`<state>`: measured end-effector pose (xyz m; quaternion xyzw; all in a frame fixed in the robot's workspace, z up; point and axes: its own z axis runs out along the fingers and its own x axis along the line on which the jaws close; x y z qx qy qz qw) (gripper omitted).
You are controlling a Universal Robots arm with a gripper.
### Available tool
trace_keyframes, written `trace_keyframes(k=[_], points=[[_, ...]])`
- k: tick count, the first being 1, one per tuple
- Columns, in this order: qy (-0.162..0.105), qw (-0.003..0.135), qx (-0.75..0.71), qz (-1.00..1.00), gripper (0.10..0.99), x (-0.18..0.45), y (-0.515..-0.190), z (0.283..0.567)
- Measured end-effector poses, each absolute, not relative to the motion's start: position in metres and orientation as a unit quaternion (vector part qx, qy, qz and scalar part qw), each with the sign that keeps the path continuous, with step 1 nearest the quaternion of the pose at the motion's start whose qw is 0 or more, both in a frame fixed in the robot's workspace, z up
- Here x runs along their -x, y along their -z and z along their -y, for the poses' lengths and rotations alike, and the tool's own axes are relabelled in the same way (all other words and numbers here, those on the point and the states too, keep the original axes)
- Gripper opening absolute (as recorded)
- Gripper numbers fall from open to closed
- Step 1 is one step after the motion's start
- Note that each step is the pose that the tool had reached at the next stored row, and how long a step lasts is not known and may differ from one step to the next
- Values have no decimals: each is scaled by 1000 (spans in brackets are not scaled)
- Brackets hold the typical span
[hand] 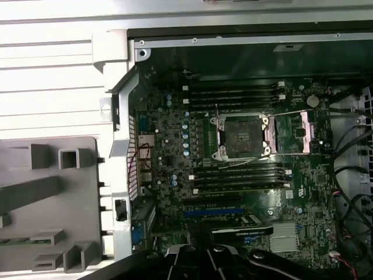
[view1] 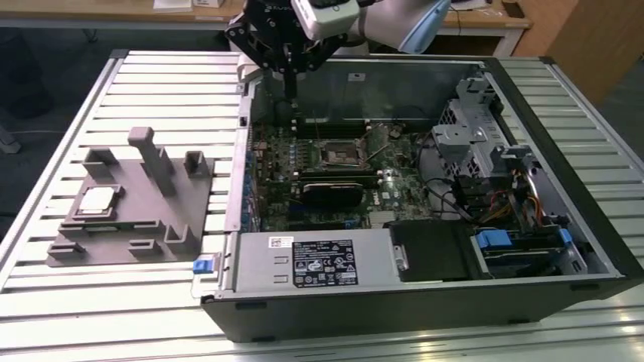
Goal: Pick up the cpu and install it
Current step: 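Reach for the cpu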
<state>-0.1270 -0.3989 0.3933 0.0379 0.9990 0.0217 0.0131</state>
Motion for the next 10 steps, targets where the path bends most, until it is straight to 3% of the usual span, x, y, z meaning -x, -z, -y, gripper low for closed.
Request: trace_keyframes(k=[10], points=[[-22,13,-38,-999,106,134,-393,399]])
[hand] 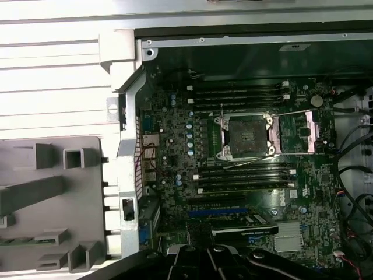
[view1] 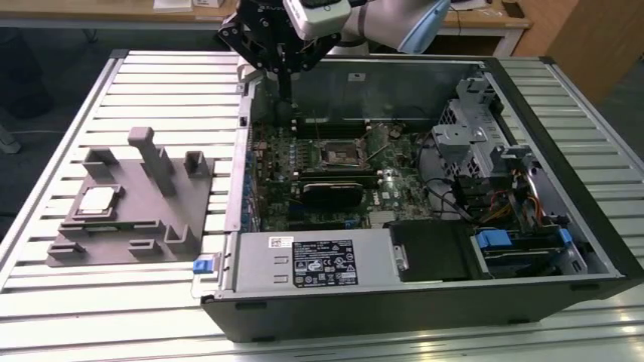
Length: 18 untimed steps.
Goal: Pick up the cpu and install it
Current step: 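Reach for the cpu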
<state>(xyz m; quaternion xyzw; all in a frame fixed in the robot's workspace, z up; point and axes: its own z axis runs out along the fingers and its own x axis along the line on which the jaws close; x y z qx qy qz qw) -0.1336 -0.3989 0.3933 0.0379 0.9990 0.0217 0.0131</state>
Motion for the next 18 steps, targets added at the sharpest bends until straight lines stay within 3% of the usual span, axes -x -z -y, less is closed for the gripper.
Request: trace_keyframes(k=[18], points=[[-22,13,-38,-999,106,142,-393,399]])
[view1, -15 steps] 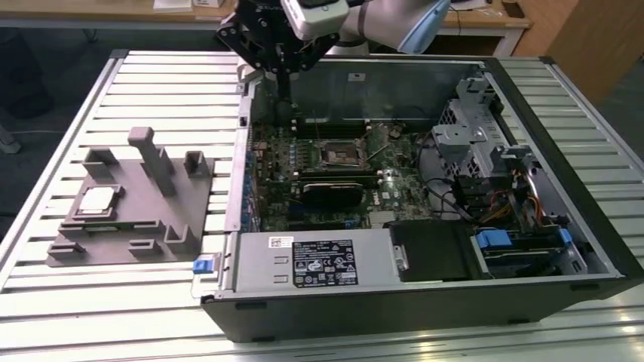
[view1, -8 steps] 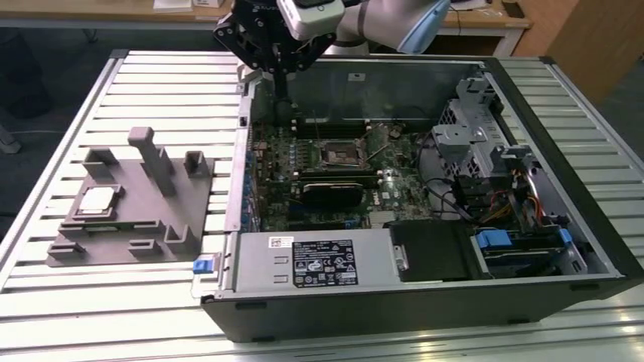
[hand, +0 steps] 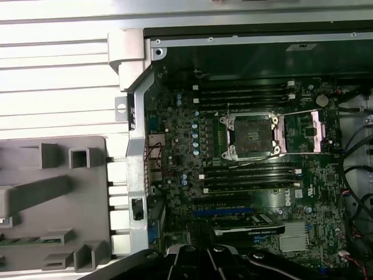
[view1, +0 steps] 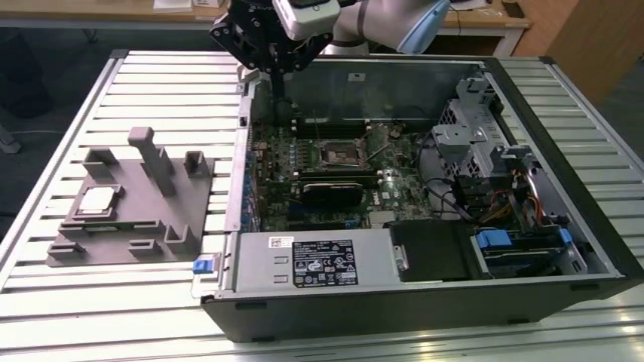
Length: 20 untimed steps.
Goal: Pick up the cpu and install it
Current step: 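Reach for the cpu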
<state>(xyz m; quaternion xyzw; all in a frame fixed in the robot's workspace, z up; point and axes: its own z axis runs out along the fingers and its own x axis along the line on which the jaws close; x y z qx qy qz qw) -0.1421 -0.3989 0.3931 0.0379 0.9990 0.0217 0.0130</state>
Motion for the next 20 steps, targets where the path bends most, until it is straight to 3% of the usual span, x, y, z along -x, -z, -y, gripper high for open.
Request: trace_keyframes(k=[20], points=[[-22,13,-38,-999,106,153,-393,399]])
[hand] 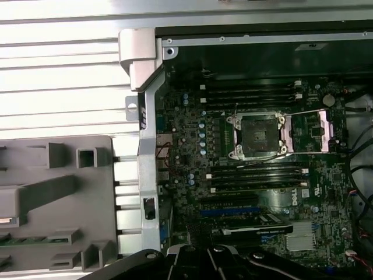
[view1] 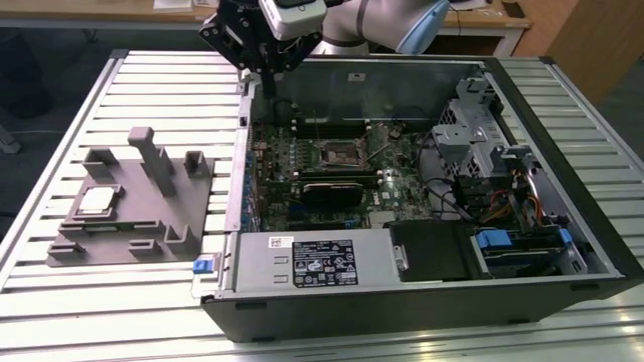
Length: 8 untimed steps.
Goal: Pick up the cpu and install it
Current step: 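Reach for the cpu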
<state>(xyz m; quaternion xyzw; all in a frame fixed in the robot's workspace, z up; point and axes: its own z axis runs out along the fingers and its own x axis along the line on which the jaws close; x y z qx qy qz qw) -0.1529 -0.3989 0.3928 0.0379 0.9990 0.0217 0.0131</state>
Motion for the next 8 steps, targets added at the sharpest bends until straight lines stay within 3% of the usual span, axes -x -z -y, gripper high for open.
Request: trace_keyframes(k=[8], points=[[-22,13,-38,-999,106,157,-393,399]])
